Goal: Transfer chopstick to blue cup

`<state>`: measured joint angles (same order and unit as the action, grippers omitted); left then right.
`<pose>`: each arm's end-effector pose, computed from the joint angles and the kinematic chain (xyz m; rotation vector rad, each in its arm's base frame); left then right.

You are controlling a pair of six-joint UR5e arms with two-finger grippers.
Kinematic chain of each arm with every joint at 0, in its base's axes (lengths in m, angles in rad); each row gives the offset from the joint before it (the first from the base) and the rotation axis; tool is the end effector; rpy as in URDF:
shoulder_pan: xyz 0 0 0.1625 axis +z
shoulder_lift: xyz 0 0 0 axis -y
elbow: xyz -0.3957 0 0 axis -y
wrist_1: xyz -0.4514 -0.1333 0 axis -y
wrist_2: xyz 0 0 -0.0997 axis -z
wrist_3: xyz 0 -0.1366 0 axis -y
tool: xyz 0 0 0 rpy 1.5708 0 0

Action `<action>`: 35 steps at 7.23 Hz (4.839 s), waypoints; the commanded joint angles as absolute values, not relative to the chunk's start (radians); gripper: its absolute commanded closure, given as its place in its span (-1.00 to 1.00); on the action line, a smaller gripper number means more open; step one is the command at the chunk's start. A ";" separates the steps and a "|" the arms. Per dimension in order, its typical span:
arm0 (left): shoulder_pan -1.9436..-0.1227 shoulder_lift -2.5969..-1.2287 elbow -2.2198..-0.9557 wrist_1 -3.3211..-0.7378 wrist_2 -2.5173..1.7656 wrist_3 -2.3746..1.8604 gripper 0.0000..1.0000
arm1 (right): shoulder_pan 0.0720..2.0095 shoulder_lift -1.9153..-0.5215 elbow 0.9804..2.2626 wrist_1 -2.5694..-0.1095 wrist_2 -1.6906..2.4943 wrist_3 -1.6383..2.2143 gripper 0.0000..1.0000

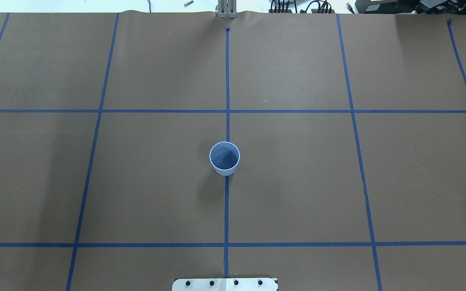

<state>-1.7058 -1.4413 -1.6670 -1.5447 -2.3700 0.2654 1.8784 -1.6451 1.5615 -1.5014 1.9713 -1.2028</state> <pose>-0.1015 -0.4847 0.6709 0.1039 0.7945 0.0996 0.2332 -0.4698 0.7220 0.2732 -0.3113 -0.8800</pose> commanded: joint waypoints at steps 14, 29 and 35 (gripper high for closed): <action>-1.706 -1.437 -1.672 -1.545 -2.370 0.264 -0.97 | 1.470 -1.324 1.837 -1.839 2.303 -1.140 1.00; -1.706 -1.419 -1.675 -1.540 -2.454 0.262 -0.97 | 0.598 -0.807 2.109 -2.254 1.945 -0.106 1.00; -1.706 -1.408 -1.677 -1.542 -2.454 0.262 -0.97 | 0.540 -0.689 1.936 -2.302 1.879 -0.089 1.00</action>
